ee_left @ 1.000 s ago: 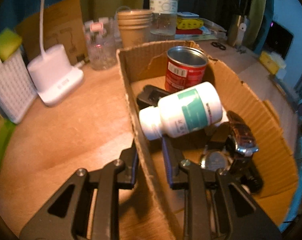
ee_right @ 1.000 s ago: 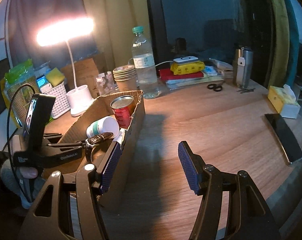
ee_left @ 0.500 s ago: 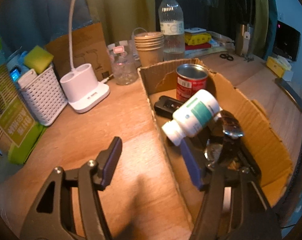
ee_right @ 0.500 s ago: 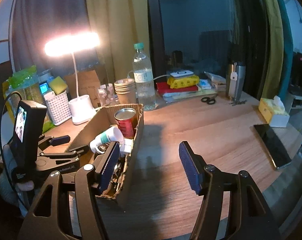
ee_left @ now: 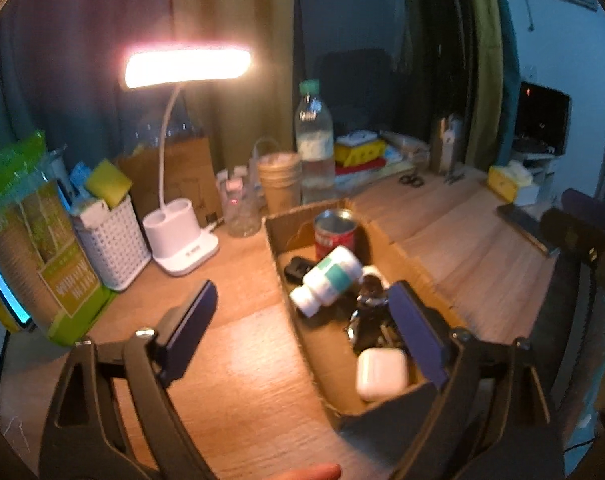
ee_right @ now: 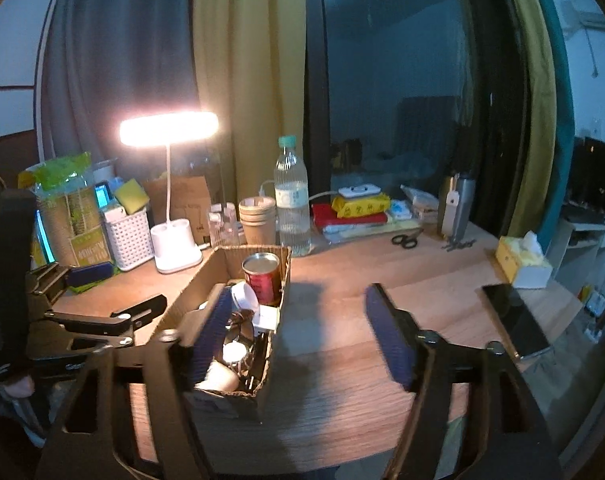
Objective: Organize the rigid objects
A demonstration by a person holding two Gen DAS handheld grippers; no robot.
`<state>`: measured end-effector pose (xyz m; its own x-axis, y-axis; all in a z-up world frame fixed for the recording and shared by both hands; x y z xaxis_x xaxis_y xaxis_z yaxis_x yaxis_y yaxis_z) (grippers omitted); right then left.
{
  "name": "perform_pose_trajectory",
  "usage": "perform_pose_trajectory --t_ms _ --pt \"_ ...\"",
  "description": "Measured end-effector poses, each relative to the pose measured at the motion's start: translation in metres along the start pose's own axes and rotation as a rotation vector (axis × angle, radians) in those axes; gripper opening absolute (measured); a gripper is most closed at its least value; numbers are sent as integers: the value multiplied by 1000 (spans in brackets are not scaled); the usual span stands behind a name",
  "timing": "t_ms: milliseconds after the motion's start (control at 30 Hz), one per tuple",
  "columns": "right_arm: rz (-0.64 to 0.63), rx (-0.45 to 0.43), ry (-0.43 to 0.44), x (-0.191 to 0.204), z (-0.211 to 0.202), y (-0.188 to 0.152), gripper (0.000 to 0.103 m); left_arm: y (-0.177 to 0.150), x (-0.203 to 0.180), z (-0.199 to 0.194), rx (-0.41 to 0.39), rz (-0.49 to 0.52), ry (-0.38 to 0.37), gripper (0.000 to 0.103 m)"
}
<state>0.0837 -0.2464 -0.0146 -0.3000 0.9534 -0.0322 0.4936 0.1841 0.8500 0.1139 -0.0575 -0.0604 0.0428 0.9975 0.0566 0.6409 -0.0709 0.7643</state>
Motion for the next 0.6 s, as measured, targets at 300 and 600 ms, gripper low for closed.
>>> perform_pose_trajectory --t_ms 300,600 --pt "-7 -58 -17 3 -33 7 77 9 -3 -59 -107 -8 -31 92" --pt "-25 -110 -26 11 -58 12 78 13 0 -105 -228 1 -18 101"
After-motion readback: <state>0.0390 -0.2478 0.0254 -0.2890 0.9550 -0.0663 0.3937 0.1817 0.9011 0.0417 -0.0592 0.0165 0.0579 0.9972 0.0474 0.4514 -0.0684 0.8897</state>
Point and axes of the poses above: each gripper's, at about its wrist camera, not at the fingertips, and z roughly the way its jaws point, x to its left, y to its top, the point moved 3 cm from there along z, roughly the way its jaws point, and after that the axes turned 10 degrees about x, right-handed, at the moved point
